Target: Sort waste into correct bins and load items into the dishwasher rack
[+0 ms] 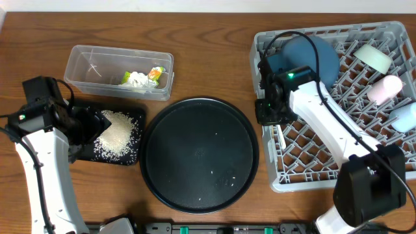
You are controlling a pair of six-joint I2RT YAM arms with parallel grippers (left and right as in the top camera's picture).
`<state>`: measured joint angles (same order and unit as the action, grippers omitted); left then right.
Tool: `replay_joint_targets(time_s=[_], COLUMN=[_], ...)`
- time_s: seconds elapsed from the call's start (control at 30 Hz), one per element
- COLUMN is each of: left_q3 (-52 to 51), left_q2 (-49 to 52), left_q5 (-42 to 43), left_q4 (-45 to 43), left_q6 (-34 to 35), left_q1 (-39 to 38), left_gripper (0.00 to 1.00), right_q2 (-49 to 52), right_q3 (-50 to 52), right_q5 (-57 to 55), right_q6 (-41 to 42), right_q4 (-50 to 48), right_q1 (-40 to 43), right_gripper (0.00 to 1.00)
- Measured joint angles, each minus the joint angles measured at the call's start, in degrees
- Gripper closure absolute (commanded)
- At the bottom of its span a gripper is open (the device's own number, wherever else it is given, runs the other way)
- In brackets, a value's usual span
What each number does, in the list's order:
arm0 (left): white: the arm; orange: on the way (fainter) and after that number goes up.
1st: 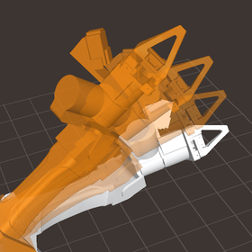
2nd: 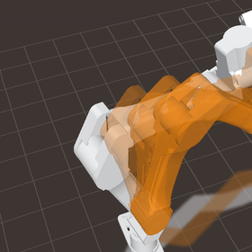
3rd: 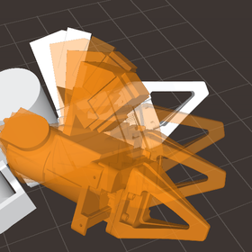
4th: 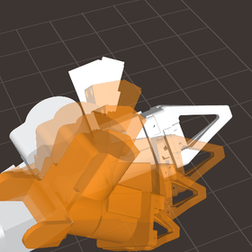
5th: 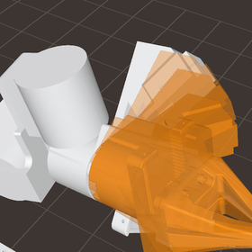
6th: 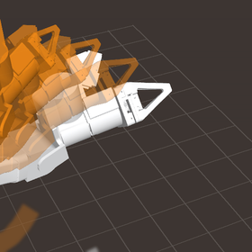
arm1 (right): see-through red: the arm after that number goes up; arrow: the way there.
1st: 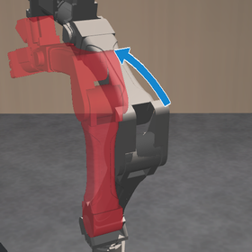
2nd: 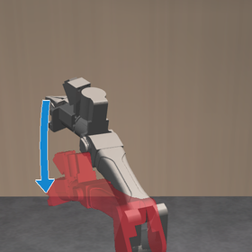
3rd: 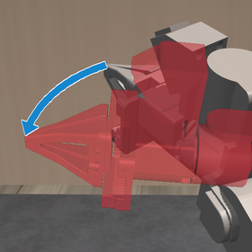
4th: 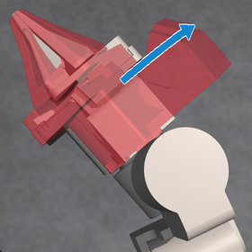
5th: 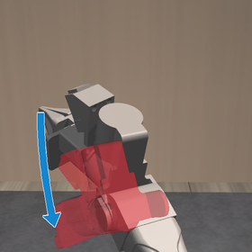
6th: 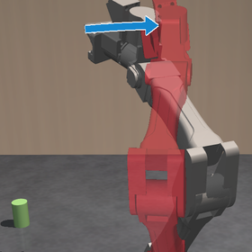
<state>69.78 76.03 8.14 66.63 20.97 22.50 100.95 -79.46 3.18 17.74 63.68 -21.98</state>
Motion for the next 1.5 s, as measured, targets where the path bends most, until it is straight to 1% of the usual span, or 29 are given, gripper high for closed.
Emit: replay_joint_targets(time_s=[0.03, 0.13, 0.17, 0.2, 0.23, 0.27, 0.3, 0.33, 0.5, 0.63, 0.7, 0.73, 0.93, 1.07, 1.17, 1.23, 1.37, 1.5], left_q3=[0.00, 0.00, 0.00, 0.00, 0.00, 0.00, 0.00, 0.00, 0.00, 0.00, 0.00, 0.00, 0.00, -0.04, -0.42, -1.42, -3.96, -6.03], left_q2=[0.00, 0.00, 0.00, 0.00, 0.00, 0.00, 0.00, 0.00, 0.50, 2.36, 3.34, 3.69, 4.09, 2.97, -0.98, -6.01, -20.04, -32.57], left_q5=[-0.02, -0.04, -0.22, -0.26, -0.24, -0.42, -0.44, -0.44, -0.66, -0.83, -0.85, -0.87, -1.05, -1.05, -1.05, -1.14, -2.89, -4.48], left_q4=[0.02, 0.00, -0.11, -0.33, -0.59, -0.94, -1.20, -1.46, -2.34, 0.26, 2.73, 4.15, 10.40, 10.56, 8.24, 5.77, 1.40, -0.85], left_q6=[-0.15, -0.26, -0.44, -0.70, -1.09, -1.60, -1.77, -2.29, -5.44, -8.00, -9.31, -9.75, -10.97, -10.95, -10.88, -10.75, -10.43, -9.66], left_q1=[-0.09, -1.14, -2.10, -3.28, -4.52, -6.45, -7.96, -10.16, -20.33, -26.14, -27.30, -27.50, -27.50, -27.50, -27.50, -27.50, -27.50, -27.50], left_gripper=[0.08, 0.04, 0.03, 0.01, 0.00, 0.02, 0.02, 0.02, 0.02, 0.02, 0.02, 0.02, 0.02, 0.02, 0.02, 0.02, 0.02, 0.02], right_q2=[-0.70, -4.42, -6.10, -7.96, -9.62, -10.97, -12.26, -13.68, -16.65, -16.68, -16.68, -16.68, -17.03, -20.22, -26.14, -31.34, -43.85, -55.56], right_q3=[-0.31, -1.33, -1.55, -1.77, -2.01, -2.23, -2.36, -2.49, -2.67, -2.67, -2.64, -2.62, -1.51, 3.02, 9.35, 13.92, 21.59, 24.94], right_q5=[0.20, 1.14, 1.31, 1.53, 1.55, 1.60, 1.62, 1.70, 2.29, 3.98, 4.46, 4.61, 5.05, 4.26, 3.32, 2.36, 0.79, -0.04], right_q6=[0.17, 0.92, 1.40, 1.73, 2.05, 2.58, 2.82, 2.73, 1.95, -0.76, -1.79, -2.12, -3.32, -3.30, -3.30, -3.30, -3.28, -3.28], right_q4=[-0.02, -0.13, -0.11, 0.02, 0.22, 0.35, 0.52, 0.98, 3.69, 4.63, 5.01, 5.25, 6.23, 4.94, 1.38, -1.07, -3.02, -3.02], right_q1=[0.13, 1.86, 3.23, 5.03, 6.86, 8.57, 10.38, 12.66, 20.94, 24.17, 24.65, 24.65, 24.65, 24.63, 24.63, 24.63, 24.33, 24.15], right_gripper=[0.68, 0.55, 0.49, 0.39, 0.33, 0.27, 0.19, 0.18, 0.15, 0.12, 0.07, 0.01, 0.01, 0.01, 0.01, 0.02, 0.01, 0.01])
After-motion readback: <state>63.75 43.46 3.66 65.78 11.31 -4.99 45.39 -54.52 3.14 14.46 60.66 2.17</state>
